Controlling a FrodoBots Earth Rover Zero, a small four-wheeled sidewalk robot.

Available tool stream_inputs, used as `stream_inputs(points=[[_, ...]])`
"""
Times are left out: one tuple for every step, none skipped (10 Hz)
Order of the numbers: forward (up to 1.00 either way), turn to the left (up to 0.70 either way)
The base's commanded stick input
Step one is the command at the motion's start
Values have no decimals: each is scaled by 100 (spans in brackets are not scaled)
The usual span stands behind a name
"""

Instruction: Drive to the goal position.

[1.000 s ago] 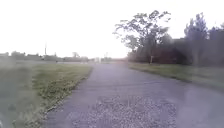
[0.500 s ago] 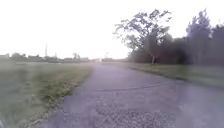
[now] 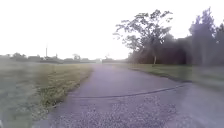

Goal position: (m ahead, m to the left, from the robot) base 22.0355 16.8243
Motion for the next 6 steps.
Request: stream_inputs(points=[[70, 0], [70, 0], [70, 0], [70, 0], [70, 0], [70, 0]])
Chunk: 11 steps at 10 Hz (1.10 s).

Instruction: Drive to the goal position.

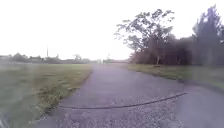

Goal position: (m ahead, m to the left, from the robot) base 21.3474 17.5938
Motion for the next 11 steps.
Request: stream_inputs(points=[[70, 0], [70, 0], [70, 0], [70, 0], [70, 0], [70, 0], [70, 0], [70, 0], [70, 0], [70, 0], [70, 0]])
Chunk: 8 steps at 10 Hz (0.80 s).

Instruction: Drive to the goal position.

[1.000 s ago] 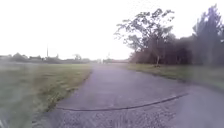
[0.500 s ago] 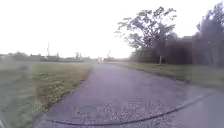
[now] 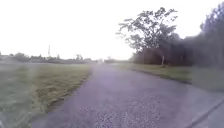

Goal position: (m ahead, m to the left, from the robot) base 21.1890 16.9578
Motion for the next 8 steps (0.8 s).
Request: stream_inputs(points=[[70, 0], [70, 0], [70, 0], [70, 0], [70, 0], [70, 0], [70, 0], [70, 0]])
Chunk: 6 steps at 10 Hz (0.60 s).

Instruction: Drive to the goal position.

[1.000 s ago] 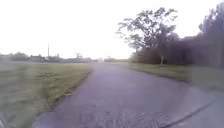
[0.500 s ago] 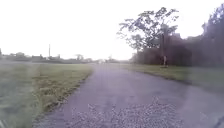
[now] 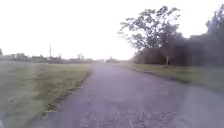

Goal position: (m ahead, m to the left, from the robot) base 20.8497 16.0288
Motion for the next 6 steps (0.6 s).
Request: stream_inputs(points=[[70, 0], [70, 0], [70, 0], [70, 0], [70, 0], [70, 0]])
